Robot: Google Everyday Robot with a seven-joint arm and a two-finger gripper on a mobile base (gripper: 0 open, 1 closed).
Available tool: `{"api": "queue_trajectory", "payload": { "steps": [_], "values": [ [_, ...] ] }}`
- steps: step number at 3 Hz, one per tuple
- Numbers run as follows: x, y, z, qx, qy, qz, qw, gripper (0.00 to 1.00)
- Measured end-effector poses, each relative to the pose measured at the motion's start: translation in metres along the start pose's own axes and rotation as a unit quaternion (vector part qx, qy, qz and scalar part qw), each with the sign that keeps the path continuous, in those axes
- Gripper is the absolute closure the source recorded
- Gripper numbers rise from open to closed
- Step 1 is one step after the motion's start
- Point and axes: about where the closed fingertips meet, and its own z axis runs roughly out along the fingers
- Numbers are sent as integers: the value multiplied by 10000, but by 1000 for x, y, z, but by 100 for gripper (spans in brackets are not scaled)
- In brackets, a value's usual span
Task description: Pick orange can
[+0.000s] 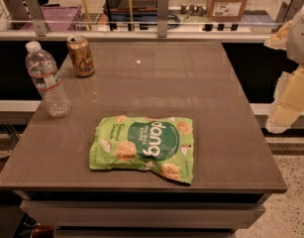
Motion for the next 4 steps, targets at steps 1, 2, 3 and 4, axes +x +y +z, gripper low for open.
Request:
{"api": "queue_trajectory", "payload": {
  "steps": [1, 2, 3, 4],
  "values": [
    [0, 0, 0, 0, 0, 0, 10000, 0],
    [-5, -4, -6, 151, -56, 105, 9998, 0],
    [-13, -8, -15, 479, -316, 430, 9974, 0],
    [-18, -20, -19, 770, -709, 829, 9910, 0]
  ]
}}
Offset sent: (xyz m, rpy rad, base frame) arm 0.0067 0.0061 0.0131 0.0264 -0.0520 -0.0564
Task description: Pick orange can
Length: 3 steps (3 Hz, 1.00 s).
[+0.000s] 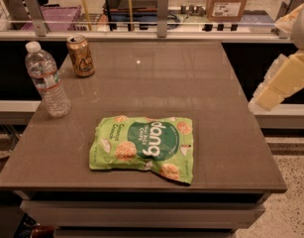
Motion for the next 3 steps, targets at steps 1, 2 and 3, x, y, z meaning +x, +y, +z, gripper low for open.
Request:
{"api": "queue_trajectory", "payload": {
  "steps": [1, 2, 3],
  "values": [
    [-3, -13, 1, 42, -394, 536, 9978, 0],
    [-15, -28, 3, 37, -799, 924, 9925, 0],
    [-32, -43, 3, 89, -1027, 1262, 9866, 0]
  ]
}}
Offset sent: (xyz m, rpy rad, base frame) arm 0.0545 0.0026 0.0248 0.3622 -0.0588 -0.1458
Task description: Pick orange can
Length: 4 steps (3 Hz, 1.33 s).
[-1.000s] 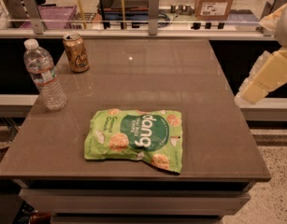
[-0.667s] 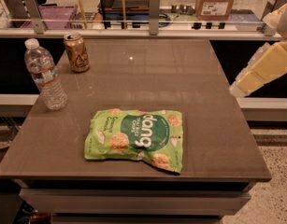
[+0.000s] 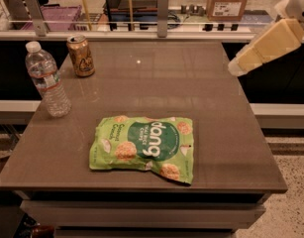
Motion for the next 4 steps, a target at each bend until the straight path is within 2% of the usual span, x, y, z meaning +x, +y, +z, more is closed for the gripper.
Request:
{"api": "queue_trajectory", "payload": {
  "steps": [1, 2, 3, 4],
  "values": [
    [-14, -5, 2, 161, -136, 362, 9991, 0],
    [-15, -5, 1, 174, -151, 450, 9987, 0],
    [-20, 0, 4, 216, -241, 354, 9989, 0],
    [-40, 19, 25, 169, -498, 175, 9985, 0]
  ]
}}
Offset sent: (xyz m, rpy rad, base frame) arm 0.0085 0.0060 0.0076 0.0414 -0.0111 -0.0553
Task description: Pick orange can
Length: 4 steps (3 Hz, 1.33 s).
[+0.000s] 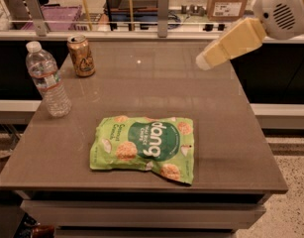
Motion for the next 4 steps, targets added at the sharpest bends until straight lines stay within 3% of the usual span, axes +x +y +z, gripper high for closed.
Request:
{"api": "queue_trajectory", "payload": {
  "steps": [1, 2, 4],
  "values": [
    [-27, 22, 26, -25, -304, -167, 9994, 0],
    [-41, 30, 41, -56, -451, -151, 9989, 0],
    [-52, 34, 89, -127, -659, 513, 9964, 0]
  ]
}}
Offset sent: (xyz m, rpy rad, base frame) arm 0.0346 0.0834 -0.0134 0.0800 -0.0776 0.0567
